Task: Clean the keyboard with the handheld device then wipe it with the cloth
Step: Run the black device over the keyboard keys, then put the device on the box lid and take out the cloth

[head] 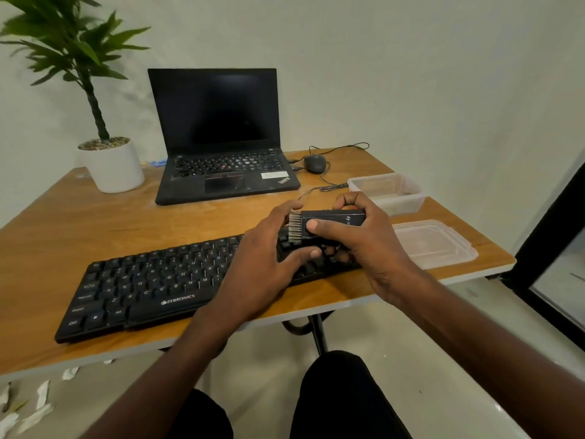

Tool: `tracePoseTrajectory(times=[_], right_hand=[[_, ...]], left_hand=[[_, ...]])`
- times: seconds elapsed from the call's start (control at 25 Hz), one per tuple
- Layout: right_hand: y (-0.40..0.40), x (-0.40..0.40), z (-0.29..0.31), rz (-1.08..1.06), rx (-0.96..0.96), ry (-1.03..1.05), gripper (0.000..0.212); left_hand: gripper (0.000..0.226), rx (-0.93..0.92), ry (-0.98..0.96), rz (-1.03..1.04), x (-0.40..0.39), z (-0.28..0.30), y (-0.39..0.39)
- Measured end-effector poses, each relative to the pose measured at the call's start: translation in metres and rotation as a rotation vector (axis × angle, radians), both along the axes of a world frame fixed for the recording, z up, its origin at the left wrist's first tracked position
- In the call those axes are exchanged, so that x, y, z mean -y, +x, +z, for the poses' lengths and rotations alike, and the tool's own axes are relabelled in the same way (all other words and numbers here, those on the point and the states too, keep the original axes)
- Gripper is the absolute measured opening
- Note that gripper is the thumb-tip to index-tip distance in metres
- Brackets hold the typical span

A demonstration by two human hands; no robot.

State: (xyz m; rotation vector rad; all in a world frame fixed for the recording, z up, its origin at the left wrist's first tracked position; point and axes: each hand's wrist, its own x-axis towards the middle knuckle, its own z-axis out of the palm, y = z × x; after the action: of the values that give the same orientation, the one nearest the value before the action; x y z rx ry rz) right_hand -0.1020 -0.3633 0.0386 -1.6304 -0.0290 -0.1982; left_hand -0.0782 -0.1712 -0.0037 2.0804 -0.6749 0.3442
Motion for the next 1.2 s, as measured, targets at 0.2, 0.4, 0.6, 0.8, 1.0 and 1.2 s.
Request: tracePoseTrajectory(times=[0.2, 0.4, 0.6, 0.8, 1.0, 1.2], right_hand=[[-0.005, 0.003, 0.002, 0.004, 0.02, -0.066, 0.049], [-0.007, 0.008, -0.005, -0.001, 0.005, -0.094, 0.04], [-0.005, 0.012, -0.005, 0.047, -0.035, -0.039, 0.034], [-0.007, 0.027, 0.0, 0.079, -0.095, -0.005, 0.05], [-0.019, 0.079, -0.001, -0.101, -0.084, -0.065, 0.043], [-0.022, 0.149, -0.013, -0.407, -0.015, -0.317, 0.033]], left_hand=[[0.058, -0.048, -0.101, -0.029, 0.0, 0.005, -0.002], [0.059, -0.02, -0.037, -0.033, -0.001, 0.006, -0.004], [0.059, -0.027, -0.043, -0.004, -0.002, 0.008, -0.005], [0.063, 0.02, 0.065, 0.15, 0.005, 0.008, -0.005], [0.059, 0.062, 0.123, 0.228, 0.065, 0.015, -0.008], [0.058, 0.07, 0.359, 0.233, 0.152, 0.011, 0.0]])
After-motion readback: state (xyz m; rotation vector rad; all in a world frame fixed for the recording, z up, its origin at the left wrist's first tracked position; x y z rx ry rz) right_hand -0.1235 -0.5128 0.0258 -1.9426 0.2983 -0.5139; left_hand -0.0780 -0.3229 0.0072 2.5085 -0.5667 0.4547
